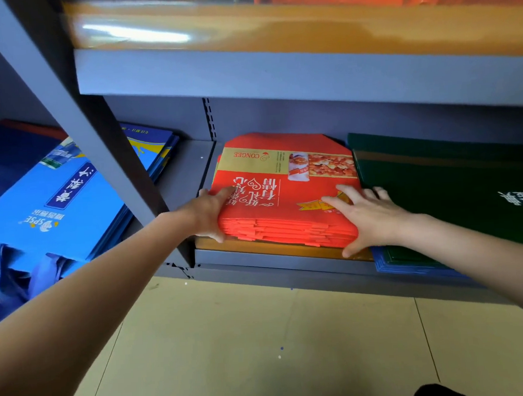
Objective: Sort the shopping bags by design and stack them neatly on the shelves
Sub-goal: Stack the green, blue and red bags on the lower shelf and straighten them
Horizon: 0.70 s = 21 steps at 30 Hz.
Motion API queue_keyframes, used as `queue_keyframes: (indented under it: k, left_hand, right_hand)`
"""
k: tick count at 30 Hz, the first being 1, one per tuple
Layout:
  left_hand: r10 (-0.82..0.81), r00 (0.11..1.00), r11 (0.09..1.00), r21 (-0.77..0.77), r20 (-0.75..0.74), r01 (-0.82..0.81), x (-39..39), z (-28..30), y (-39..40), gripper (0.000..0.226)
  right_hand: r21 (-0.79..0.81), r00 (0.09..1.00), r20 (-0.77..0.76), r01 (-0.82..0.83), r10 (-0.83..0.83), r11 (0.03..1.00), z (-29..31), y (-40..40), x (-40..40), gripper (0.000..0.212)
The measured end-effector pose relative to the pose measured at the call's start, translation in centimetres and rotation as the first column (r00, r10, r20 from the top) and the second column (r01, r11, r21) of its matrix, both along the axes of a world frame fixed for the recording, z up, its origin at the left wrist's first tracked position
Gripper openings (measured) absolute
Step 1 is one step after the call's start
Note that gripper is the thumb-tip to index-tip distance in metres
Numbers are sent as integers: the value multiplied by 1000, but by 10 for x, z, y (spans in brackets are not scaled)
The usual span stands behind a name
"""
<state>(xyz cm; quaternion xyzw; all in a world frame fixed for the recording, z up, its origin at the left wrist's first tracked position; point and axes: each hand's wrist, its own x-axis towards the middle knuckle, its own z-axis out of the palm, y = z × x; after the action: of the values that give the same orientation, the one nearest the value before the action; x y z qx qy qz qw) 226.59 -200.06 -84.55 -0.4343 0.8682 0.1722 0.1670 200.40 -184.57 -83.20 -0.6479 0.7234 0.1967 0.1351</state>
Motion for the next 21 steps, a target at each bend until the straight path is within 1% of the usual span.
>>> queue_keyframes:
  k: [2, 3, 4, 5, 6, 7, 8, 9, 11, 13, 15, 17, 18, 21]
  left_hand:
    - [18, 997, 999, -31, -70, -21, -1, 8, -1, 102]
    - [16, 996, 999, -51, -82, -20, -1, 11, -1, 100]
    - [4, 999, 997, -73, -49, -7, -1, 14, 1, 100]
    - [-16, 999, 995, -98, 41, 20, -3, 16, 4, 101]
    - [-41, 984, 992, -115, 173, 61, -5, 17, 9, 105]
    - [-59, 952, 989, -114, 299, 97, -8, 17, 16, 110]
    - [-75, 925, 987, -103, 373, 122, -12, 16, 23, 114]
    - [-104, 918, 983, -101, 383, 154, -18, 17, 28, 117]
    - [-226, 932, 944, -173, 283, 281, -33, 16, 38, 113]
    - [-386, 905, 852, -307, 178, 423, -52, 10, 51, 102]
    - [-461, 882, 795, -398, 95, 458, -70, 4, 64, 93]
    - [-464, 884, 772, -464, 56, 434, -83, -2, 72, 86]
    - [-448, 894, 778, -481, 26, 404, -85, -4, 72, 82]
    - [-339, 930, 846, -479, -143, 235, -79, 4, 66, 67]
  right_hand:
    - [-50, 1000, -6, -10, 10, 999, -4, 5, -1, 115]
    - [-63, 1000, -1, -9, 9, 998, -6, 7, -1, 113]
    - [-69, 1000, 3, -12, 12, 998, -8, 7, 0, 111]
    - [-71, 1000, 3, -18, 18, 997, -9, 7, 1, 109]
    - [-71, 1000, 1, -24, 24, 997, -9, 6, 3, 107]
    - [-67, 1000, -2, -31, 31, 997, -8, 6, 4, 104]
    - [-64, 999, -4, -39, 38, 997, -6, 5, 5, 102]
    - [-69, 999, -1, -47, 47, 996, -4, 5, 6, 100]
    - [-98, 998, 14, -59, 61, 993, 3, 3, 5, 94]
    - [-145, 997, 35, -56, 62, 988, 10, 1, 5, 87]
    - [-203, 997, 41, -60, 70, 977, 16, 0, 5, 79]
    - [-281, 996, 37, -61, 75, 958, 19, 2, 3, 71]
    - [-329, 997, 37, -57, 73, 942, 21, 4, 2, 68]
    - [-502, 997, 61, -10, 47, 865, 31, 7, -2, 65]
